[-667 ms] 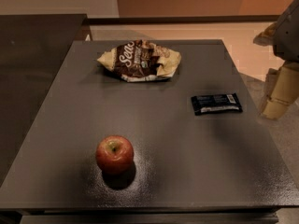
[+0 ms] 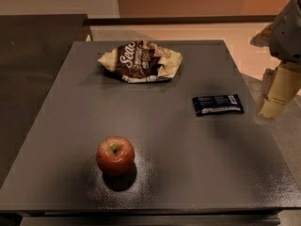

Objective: Pick rxbar blueberry

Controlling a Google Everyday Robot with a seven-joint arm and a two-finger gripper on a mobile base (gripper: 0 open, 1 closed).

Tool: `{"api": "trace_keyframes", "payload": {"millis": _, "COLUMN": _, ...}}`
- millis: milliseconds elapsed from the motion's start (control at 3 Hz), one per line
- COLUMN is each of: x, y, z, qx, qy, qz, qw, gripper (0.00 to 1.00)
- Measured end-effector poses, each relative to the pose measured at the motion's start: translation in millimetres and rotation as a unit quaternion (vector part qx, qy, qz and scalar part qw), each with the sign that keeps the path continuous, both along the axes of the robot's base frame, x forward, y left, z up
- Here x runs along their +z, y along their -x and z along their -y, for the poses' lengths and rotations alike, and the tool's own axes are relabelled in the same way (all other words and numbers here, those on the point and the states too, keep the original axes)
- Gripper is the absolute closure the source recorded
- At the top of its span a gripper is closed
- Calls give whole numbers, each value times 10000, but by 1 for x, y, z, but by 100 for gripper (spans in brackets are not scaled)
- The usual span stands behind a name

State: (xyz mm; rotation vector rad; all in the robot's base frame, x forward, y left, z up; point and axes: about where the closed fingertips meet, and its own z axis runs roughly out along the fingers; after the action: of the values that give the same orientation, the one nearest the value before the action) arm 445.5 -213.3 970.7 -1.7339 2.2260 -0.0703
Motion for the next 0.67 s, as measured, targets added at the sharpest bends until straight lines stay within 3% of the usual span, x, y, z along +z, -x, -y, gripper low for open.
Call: {"api": "trace_keyframes", "payload": {"millis": 667, "x": -30, "y": -43, "z": -11, "qx": 240, "qy": -90, "qz": -226, "qw": 9994, "gripper": 0}}
